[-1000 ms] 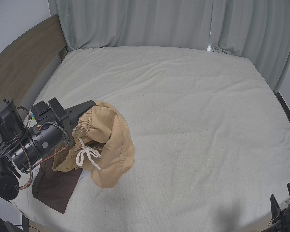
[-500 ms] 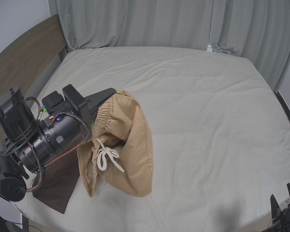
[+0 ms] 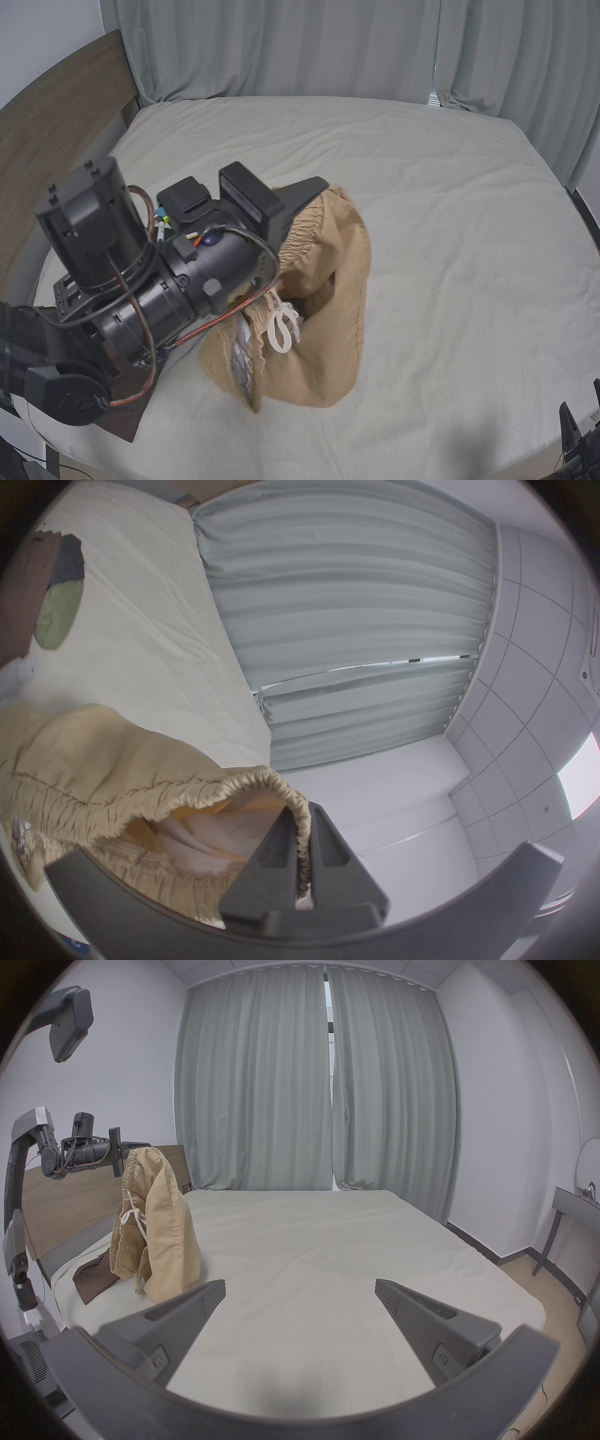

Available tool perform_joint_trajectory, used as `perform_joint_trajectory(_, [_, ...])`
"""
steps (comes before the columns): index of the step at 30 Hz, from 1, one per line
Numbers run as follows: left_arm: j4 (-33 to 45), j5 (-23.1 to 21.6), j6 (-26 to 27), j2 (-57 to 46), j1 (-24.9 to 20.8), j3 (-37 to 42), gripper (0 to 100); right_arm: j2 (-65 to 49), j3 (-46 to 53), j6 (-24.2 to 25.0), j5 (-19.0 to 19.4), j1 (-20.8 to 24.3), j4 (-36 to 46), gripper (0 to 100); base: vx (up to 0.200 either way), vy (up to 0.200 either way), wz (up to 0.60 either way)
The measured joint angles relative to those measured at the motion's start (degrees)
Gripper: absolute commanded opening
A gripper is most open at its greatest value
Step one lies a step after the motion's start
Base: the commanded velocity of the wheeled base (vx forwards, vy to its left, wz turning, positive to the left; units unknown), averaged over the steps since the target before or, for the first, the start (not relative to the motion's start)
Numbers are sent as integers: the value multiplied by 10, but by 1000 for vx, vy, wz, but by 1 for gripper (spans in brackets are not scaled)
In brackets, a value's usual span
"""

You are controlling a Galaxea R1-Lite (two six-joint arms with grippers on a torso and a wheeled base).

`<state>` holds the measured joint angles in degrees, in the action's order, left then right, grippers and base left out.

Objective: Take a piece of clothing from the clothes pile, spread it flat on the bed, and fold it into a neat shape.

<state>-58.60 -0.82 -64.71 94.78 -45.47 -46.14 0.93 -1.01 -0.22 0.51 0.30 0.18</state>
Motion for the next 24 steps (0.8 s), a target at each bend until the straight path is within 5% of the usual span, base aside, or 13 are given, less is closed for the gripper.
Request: perform_joint_trajectory(24, [-28, -11, -8, 161, -104, -155, 0, 0, 0, 0, 0, 0, 0, 100, 0, 0, 0])
